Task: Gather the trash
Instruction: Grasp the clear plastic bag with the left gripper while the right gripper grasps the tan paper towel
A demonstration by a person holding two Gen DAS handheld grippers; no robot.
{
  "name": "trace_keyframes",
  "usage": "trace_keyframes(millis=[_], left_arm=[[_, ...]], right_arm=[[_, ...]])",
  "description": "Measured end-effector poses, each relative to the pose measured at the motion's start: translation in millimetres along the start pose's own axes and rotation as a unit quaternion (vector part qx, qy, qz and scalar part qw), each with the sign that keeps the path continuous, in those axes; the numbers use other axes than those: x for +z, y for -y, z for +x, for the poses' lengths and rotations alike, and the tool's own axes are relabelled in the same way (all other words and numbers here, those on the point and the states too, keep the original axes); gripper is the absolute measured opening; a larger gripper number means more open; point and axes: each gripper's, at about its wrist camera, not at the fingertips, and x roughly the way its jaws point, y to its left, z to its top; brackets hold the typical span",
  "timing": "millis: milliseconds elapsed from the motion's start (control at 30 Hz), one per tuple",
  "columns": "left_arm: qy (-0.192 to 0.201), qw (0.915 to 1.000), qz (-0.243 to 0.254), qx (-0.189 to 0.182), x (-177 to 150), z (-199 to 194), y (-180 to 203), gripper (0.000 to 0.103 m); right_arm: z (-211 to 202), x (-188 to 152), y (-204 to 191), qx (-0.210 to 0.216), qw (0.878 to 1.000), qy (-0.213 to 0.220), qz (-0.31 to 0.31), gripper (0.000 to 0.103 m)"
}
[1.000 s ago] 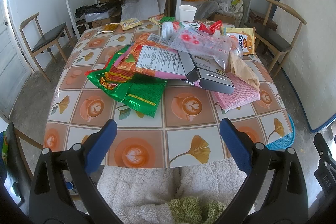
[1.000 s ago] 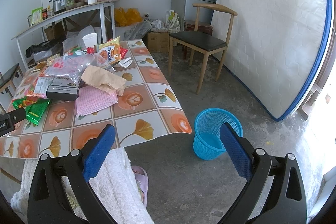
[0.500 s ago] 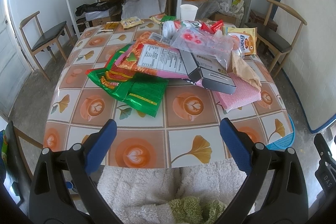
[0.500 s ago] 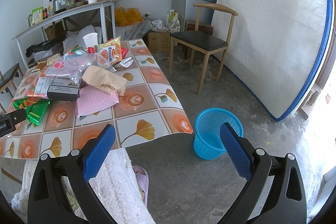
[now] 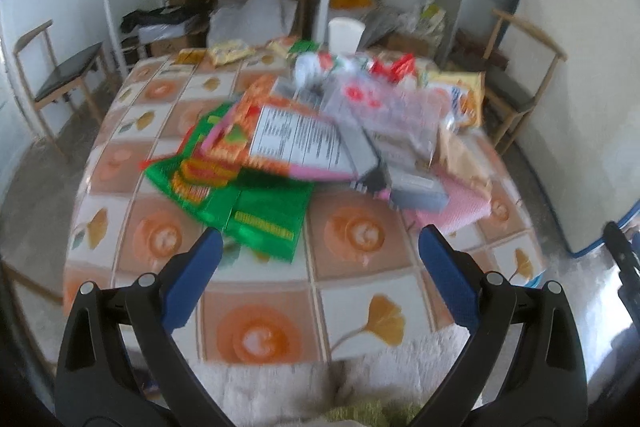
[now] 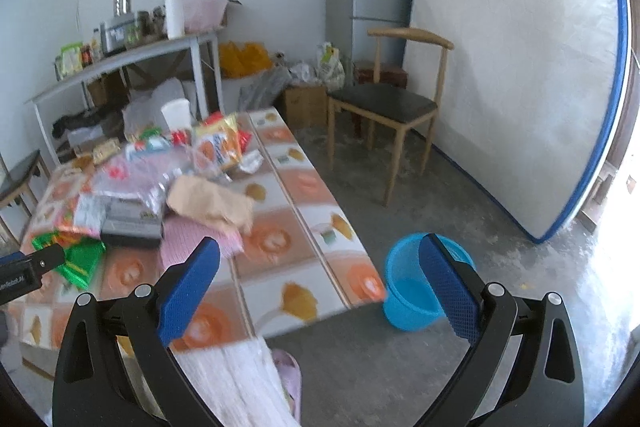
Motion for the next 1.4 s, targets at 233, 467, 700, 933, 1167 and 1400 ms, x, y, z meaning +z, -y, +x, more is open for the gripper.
trace_keyframes(millis=[233, 467, 700, 933, 1167, 1400], left_arm=[[0.069, 0.9938, 0.008, -0.087, 34, -1, -20, 0.095], [0.079, 0.9863, 0.013, -0.144, 71, 18, -27, 0.092], [0.007, 0.9864, 0.015, -0.164, 99, 69, -20, 0.069], [-0.06, 0.9888, 0.035, -0.132, 108, 116, -14, 0.058], [-0.092, 0.9858, 0.064, -0.125, 107, 142, -5, 0.044], [-0.077, 0.9855, 0.089, -0.122, 106, 140, 0, 0.019]], right_arm=[[29, 25, -19, 0.077, 0.997, -0.015, 0.028, 0.097], [82, 28, -5, 0.194, 0.964, -0.104, 0.15, 0.097], [164, 17, 4, 0.299, 0.894, -0.208, 0.261, 0.097], [234, 4, -2, 0.331, 0.848, -0.281, 0.303, 0.095], [263, 14, -19, 0.328, 0.855, -0.295, 0.273, 0.073], [258, 20, -27, 0.308, 0.879, -0.282, 0.23, 0.032]])
